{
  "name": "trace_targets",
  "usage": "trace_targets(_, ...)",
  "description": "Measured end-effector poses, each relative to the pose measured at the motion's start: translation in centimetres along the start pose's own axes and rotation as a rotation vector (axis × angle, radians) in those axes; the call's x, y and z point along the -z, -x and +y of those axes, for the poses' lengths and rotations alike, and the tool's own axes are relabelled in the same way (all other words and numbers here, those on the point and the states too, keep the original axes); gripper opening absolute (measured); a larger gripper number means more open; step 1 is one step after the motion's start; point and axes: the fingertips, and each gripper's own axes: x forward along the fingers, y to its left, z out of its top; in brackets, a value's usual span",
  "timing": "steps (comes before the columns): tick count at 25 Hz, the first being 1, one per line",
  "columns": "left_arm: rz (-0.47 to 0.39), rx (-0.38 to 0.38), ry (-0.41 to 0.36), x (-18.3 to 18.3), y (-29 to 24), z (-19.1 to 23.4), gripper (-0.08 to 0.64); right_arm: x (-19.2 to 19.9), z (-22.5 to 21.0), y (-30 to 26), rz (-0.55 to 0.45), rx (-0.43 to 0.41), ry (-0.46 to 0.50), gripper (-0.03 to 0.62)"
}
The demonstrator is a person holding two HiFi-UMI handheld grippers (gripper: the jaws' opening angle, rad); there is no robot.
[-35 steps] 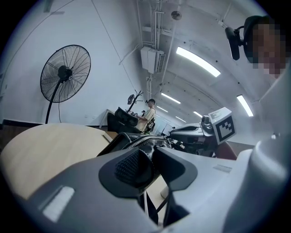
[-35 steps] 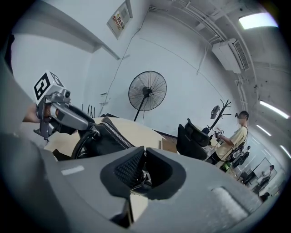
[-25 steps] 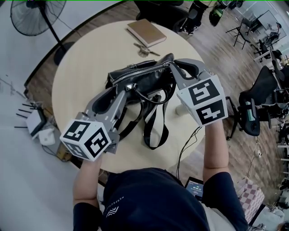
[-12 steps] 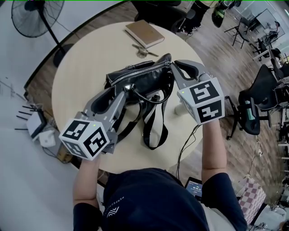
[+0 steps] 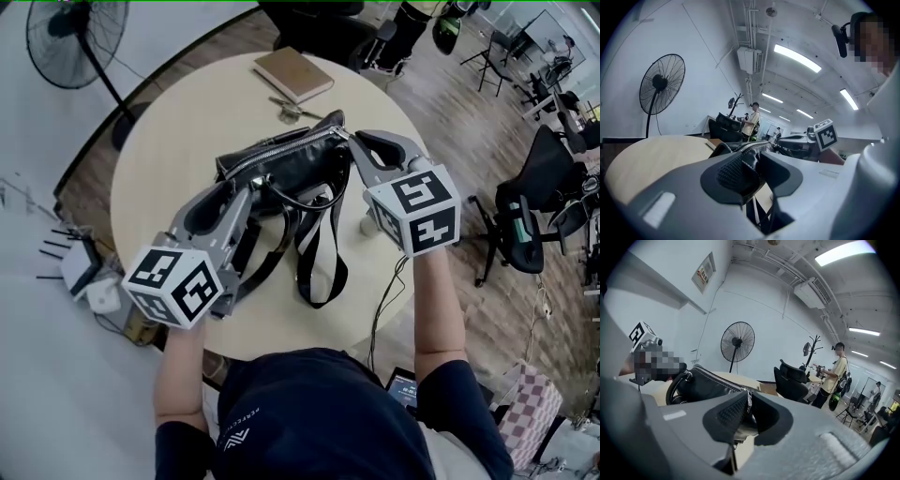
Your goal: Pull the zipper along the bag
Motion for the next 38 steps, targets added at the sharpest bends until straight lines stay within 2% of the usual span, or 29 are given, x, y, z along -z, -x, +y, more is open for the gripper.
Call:
trace_targets(7,-0.060,0.001,-0.025,-2.0,0.7,-0.6,0.105,0.8,-0.3,2.5,-0.041,0.027,-0.079,0.032)
trace_targets(17,-0.071,-0.034,-0.063,-2.5,1.5,-0.8,0.037,2.2,0.3,5.7,-0.101,0.031,-0.212,0.025)
trace_targets(21,-0.069,-0.063,-0.085,-2.4,2.1,-0.6,0.000,2.3,0.5,6.8,-0.156,0.042,-0.270,0.005)
trace_targets(31,-0.068,-0.068,-0.062,-1.8,2.5,-0.1,0.002,2.7,1.2,7.8,-0.210,0.044,-0.370,0.003)
trace_targets(38,-0.061,-0.088,-0.069,-1.6,2.7,0.2,0.002,3.6,1.3,8.0,-0.185,0.042,-0.400,0.003)
